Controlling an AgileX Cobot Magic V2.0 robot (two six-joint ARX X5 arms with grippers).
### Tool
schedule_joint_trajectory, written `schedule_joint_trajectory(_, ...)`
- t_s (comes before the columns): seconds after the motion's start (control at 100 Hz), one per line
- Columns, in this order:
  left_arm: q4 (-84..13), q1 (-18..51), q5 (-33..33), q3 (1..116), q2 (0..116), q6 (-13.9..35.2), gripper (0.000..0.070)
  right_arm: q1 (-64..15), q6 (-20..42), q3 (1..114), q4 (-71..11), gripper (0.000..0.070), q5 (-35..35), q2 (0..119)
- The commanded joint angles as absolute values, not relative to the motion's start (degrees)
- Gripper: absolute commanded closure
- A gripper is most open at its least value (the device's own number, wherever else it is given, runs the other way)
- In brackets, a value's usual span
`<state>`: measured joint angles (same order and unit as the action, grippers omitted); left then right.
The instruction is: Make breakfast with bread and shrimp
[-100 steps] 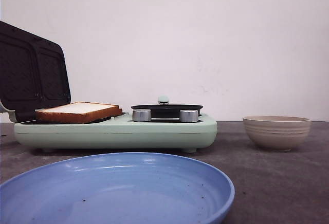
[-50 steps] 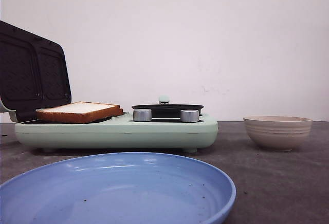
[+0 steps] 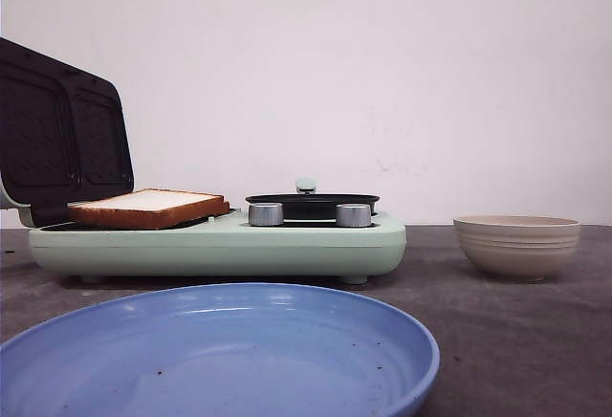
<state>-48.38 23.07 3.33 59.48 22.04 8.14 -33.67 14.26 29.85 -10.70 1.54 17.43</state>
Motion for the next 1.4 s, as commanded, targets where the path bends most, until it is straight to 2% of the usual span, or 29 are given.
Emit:
schedule_joint_trajectory(0.0, -46.1, 23.3, 3.6, 58.3, 22.3, 12.6, 0.0688, -34.0, 18.0, 29.8, -8.5, 0.0699, 1.9, 16.9)
schedule_joint_trajectory(0.11, -41.8, 23.3, 2.8, 54.5, 23.8, 24.1, 0.0688, -34.0, 16.7, 29.6, -8.6, 0.0699, 1.5, 17.3)
schedule_joint_trajectory(0.15, -41.0, 23.3, 2.2, 53.8, 24.9, 26.9, 0.0688, -34.0, 16.1, 29.6, -8.6, 0.0699, 1.1, 17.3)
schedule_joint_trajectory(0.26, -39.4, 23.2, 0.0, 53.8, 29.8, 27.6, 0.0687, -34.0, 16.1, 29.6, -8.6, 0.0699, 0.1, 17.0)
schedule_joint_trajectory(0.41, -31.3, 21.8, 1.6, 55.2, 34.6, 28.8, 0.0686, -34.1, 16.1, 29.7, -8.6, 0.0698, -0.2, 17.0)
schedule_joint_trajectory(0.56, -18.9, 17.2, 1.3, 56.9, 39.7, 37.7, 0.0688, -34.1, 16.1, 29.6, -8.7, 0.0698, -2.3, 17.0)
schedule_joint_trajectory(0.63, -16.2, 13.7, -1.7, 59.4, 43.9, 40.0, 0.0688, -34.1, 16.1, 29.7, -8.8, 0.0699, -3.1, 17.0)
schedule_joint_trajectory(0.7, -18.1, 9.3, -6.7, 63.8, 49.1, 39.9, 0.0688, -34.1, 16.1, 29.7, -9.0, 0.0699, -3.1, 17.0)
schedule_joint_trajectory(0.81, -27.9, 1.6, -15.1, 72.9, 57.7, 39.5, 0.0684, -34.1, 16.0, 29.6, -9.3, 0.0699, -3.7, 17.0)
schedule_joint_trajectory(0.94, -42.1, -6.8, -22.9, 84.4, 66.8, 34.5, 0.0670, -34.1, 15.7, 29.6, -9.5, 0.0699, -4.8, 17.0)
schedule_joint_trajectory(1.06, -55.1, -13.7, -24.1, 94.2, 73.7, 26.3, 0.0645, -34.1, 15.6, 29.7, -9.9, 0.0699, -5.2, 17.0)
schedule_joint_trajectory(1.15, -61.6, -18.0, -24.1, 99.0, 77.9, 20.2, 0.0510, -34.1, 15.5, 29.6, -10.2, 0.0699, -5.1, 17.0)
schedule_joint_trajectory(1.19, -62.8, -19.1, -24.1, 100.1, 79.4, 19.5, 0.0455, -34.1, 15.3, 29.7, -10.3, 0.0699, -5.1, 17.0)
schedule_joint_trajectory(1.24, -63.2, -20.6, -24.1, 100.6, 81.0, 19.6, 0.0420, -34.0, 15.1, 29.6, -10.4, 0.0698, -5.0, 17.0)
schedule_joint_trajectory(1.39, -62.7, -24.1, -24.6, 100.6, 85.9, 20.1, 0.0418, -34.0, 15.0, 29.6, -10.8, 0.0698, -4.9, 17.0)
